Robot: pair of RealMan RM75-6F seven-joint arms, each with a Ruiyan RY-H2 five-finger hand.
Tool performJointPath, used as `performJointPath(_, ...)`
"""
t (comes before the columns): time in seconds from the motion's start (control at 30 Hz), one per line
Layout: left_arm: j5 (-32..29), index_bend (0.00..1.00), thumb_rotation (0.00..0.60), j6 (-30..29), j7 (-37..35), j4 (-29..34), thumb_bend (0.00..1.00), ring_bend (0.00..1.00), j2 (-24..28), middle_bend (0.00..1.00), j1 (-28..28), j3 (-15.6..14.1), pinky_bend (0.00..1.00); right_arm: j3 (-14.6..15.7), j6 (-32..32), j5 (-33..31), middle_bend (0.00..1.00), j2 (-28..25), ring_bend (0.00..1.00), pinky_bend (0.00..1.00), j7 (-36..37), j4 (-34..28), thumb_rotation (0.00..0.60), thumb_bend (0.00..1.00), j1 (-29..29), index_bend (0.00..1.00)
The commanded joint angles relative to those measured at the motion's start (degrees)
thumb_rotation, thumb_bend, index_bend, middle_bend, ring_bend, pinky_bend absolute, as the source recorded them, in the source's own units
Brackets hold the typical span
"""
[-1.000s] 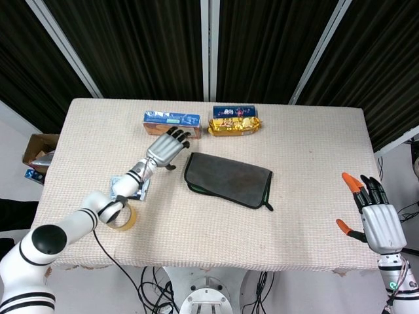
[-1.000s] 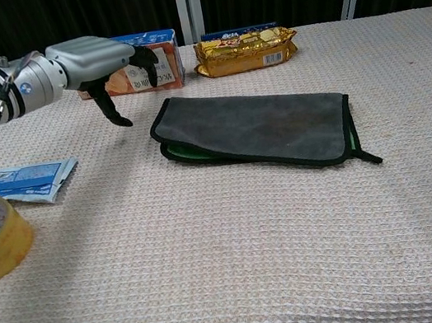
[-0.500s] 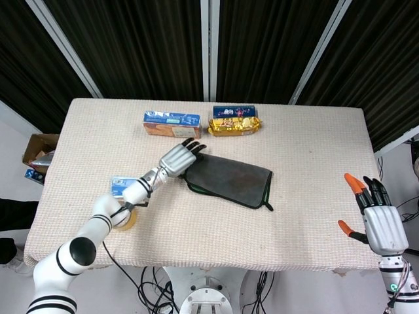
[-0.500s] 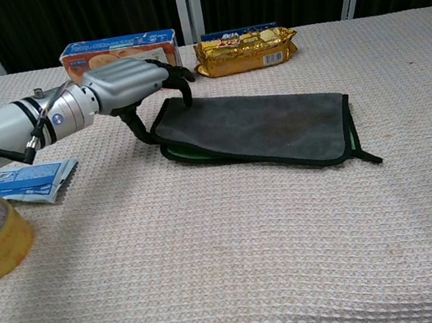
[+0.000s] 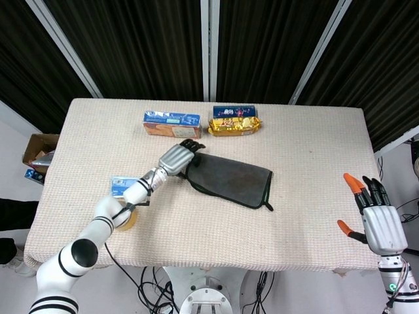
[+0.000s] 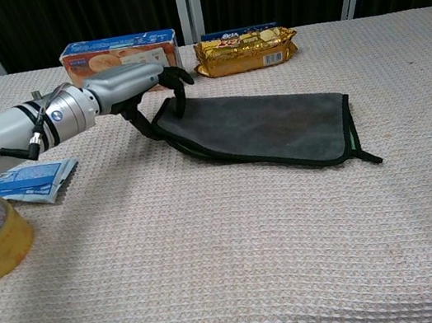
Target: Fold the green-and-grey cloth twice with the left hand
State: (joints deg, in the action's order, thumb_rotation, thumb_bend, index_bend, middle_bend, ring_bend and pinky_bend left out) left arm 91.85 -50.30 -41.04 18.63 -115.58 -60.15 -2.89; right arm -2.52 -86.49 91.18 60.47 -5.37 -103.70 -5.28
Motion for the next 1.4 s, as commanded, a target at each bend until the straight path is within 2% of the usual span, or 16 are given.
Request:
performJointPath(0.03,-0.02,0.51,0.600,0.52,-0.46,-0.05,0.36,0.11,0.35,0.15,-0.15,0.02,0.10,-0.04,-0.02,0.02,0.13,-0.01,0.00,0.00,-0.16,-0.11,0.600,0.09,0.01,0.02)
performJointPath(0.23,-0.35,0.61,0.600,0.42,-1.93,0.98,0.42,0.11,0.91,0.18,-0.04,0.48,0.10,-0.11,0.01,0.14,0.13,0.10,0.00,0.00,-0.50,-0.34,0.600,0.09,-0.02,0.03)
performJointPath(0.4,0.24,0.62,0.600,-0.70,-0.98,3.69,0.43,0.11,2.69,0.19,-0.68,0.43,0.10,-0.13,-0.25,0.62,0.13,0.33,0.00,0.00,-0.46,-0.21,0.600,0.09,-0.01,0.03)
performJointPath(0.6,0.07,0.62,0.600,-2.43,4.50,13.90,0.43,0.11,7.96,0.19,-2.70,2.26,0.10,-0.09,-1.07,1.56,0.13,0.38,0.00,0.00,0.47,0.48,0.600,0.09,0.20,0.04)
performJointPath(0.77,-1.56,0.62,0.600,-1.25,14.55,28.77,0.43,0.11,14.62,0.20,-5.69,6.05,0.10,0.05,-2.14,2.57,0.13,0.19,0.00,0.00,1.57,1.29,0.600,0.09,0.58,0.04)
performJointPath(0.83,-2.88,0.62,0.600,0.06,20.65,34.61,0.43,0.11,16.83,0.20,-6.78,7.92,0.10,0.10,-2.74,2.94,0.13,0.09,0.00,0.00,2.13,1.74,0.600,0.09,0.83,0.04)
performJointPath(1.03,-9.19,0.62,0.600,6.03,37.48,45.20,0.43,0.11,18.17,0.20,-10.93,14.02,0.10,0.41,-3.99,3.60,0.13,-0.17,0.00,0.00,4.27,3.29,0.600,0.09,1.54,0.04)
performJointPath(1.13,-13.50,0.62,0.600,9.13,44.53,47.68,0.43,0.11,17.08,0.20,-13.13,16.65,0.10,0.52,-4.54,3.74,0.13,-0.18,0.00,0.00,5.43,4.22,0.600,0.09,1.87,0.04)
performJointPath(1.23,-18.69,0.61,0.600,12.45,51.37,47.26,0.43,0.11,14.91,0.20,-15.68,18.66,0.10,0.61,-4.96,3.75,0.13,-0.09,0.00,0.00,6.59,5.10,0.600,0.09,2.16,0.04)
performJointPath(1.4,-26.44,0.60,0.600,15.67,59.75,44.77,0.43,0.11,11.50,0.20,-18.93,19.98,0.10,0.82,-5.30,3.56,0.13,-0.02,0.00,0.00,8.05,6.30,0.600,0.09,2.60,0.04)
